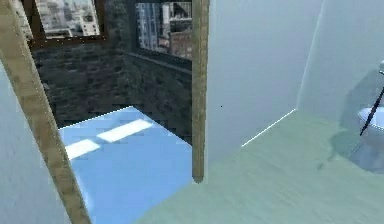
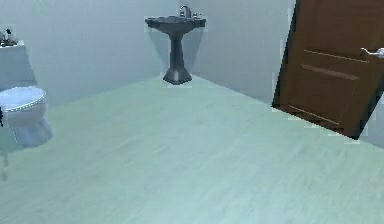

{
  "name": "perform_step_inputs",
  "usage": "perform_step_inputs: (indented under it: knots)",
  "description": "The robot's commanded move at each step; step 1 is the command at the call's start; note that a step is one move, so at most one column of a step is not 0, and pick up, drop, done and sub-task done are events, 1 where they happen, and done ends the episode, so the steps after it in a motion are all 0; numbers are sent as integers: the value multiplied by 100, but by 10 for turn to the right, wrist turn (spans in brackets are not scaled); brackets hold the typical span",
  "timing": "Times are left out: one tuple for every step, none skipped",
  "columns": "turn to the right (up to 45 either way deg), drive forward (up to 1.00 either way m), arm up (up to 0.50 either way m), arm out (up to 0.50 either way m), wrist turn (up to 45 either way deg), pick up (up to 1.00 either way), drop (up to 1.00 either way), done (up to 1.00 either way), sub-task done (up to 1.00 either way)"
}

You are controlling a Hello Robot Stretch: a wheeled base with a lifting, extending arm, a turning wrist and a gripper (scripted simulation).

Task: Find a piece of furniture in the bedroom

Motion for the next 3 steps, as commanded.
perform_step_inputs:
  knots:
    - [-90,0,0,0,0,0,0,0,0]
    - [0,95,0,0,0,0,0,0,0]
    - [-450,0,0,0,0,0,0,0,0]
